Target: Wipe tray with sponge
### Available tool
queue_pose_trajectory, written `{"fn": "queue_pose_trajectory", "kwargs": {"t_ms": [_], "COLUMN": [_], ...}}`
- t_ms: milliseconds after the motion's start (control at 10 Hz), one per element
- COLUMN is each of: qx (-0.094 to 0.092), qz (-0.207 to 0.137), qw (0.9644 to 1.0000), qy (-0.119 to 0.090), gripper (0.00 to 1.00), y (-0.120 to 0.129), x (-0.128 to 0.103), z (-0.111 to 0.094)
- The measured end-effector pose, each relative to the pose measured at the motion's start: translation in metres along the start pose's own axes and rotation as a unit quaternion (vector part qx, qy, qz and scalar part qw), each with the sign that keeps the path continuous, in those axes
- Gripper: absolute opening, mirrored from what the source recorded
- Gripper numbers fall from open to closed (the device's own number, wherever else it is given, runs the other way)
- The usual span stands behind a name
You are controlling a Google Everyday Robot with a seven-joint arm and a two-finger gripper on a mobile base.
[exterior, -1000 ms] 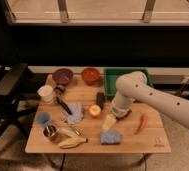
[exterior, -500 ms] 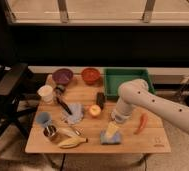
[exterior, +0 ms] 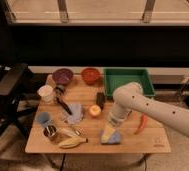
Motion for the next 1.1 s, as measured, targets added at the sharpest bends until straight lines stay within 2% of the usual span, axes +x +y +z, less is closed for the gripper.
{"fn": "queue_pose_trajectory", "kwargs": {"t_ms": [300, 400, 700, 800, 1100], "qx": [0.016, 0.016, -0.005, -0.009, -0.015], "qz": [-0.004, -0.003, 0.008, 0.01, 0.021], "qw": [0.9998, 0.9998, 0.9999, 0.9998, 0.9996], "qy": [0.007, 0.011, 0.011, 0.011, 0.009], "gripper": [0.8, 0.8, 0.79, 0.76, 0.46], "y": [0.0, 0.0, 0.008, 0.009, 0.012], "x": [0.0, 0.001, 0.005, 0.005, 0.008], "z": [0.025, 0.034, 0.059, 0.064, 0.063]}}
